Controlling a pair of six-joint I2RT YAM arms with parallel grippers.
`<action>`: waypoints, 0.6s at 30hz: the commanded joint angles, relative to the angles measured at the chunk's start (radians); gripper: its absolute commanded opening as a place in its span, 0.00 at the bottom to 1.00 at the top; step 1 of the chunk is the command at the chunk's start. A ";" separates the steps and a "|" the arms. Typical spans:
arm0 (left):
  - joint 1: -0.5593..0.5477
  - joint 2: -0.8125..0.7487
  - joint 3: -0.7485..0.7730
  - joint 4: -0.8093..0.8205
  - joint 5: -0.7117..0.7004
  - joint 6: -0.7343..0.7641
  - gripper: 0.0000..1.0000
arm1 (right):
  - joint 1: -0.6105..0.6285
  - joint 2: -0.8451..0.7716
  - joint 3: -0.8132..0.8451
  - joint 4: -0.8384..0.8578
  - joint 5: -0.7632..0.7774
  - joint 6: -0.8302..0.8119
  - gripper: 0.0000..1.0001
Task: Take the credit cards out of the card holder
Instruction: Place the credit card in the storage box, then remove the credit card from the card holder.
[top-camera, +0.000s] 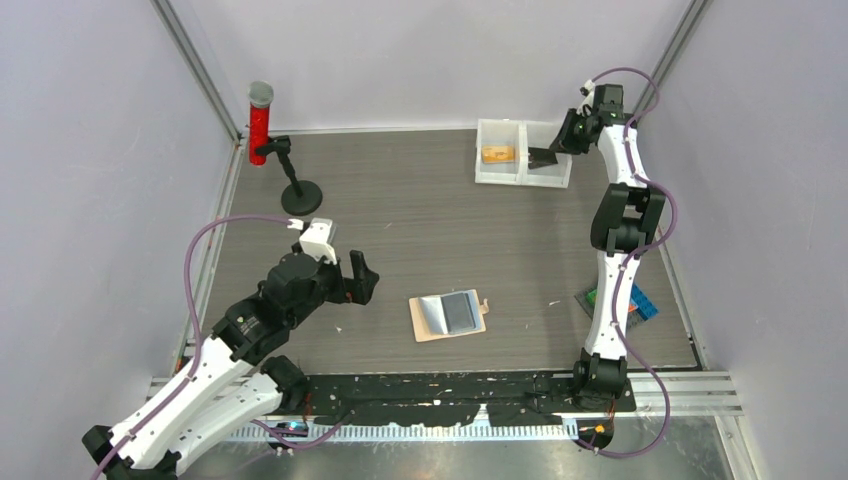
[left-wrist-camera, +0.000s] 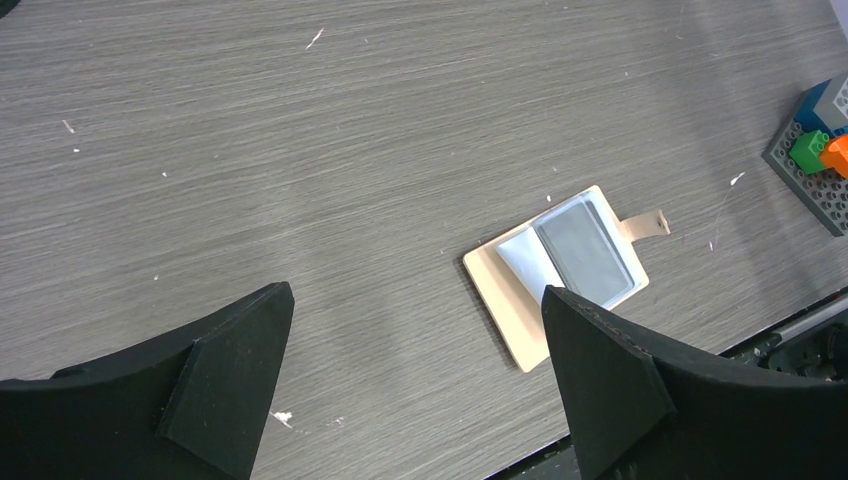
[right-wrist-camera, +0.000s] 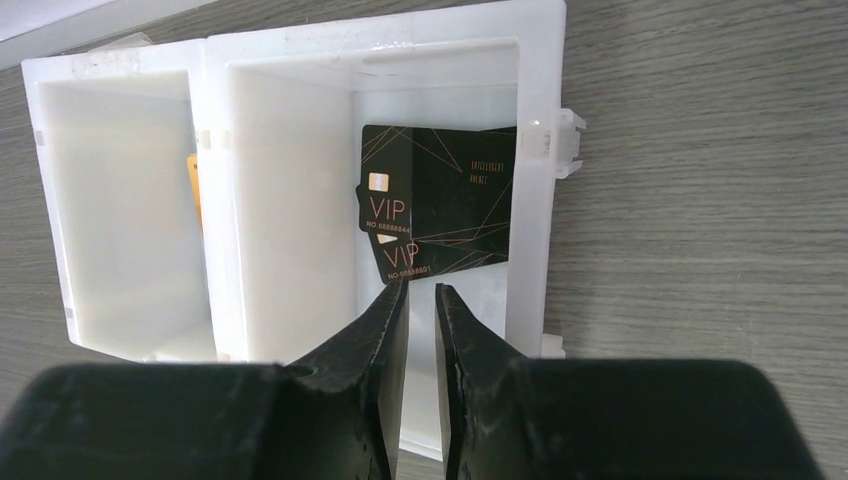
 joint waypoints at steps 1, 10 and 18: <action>0.000 0.000 -0.004 0.012 -0.021 -0.005 0.99 | 0.017 -0.145 0.001 0.008 0.002 0.016 0.24; 0.000 0.075 0.052 -0.085 -0.015 0.007 0.99 | 0.123 -0.491 -0.379 -0.009 0.079 0.068 0.30; 0.000 0.139 0.065 -0.062 0.114 -0.016 0.99 | 0.263 -0.831 -0.873 0.067 0.152 0.110 0.34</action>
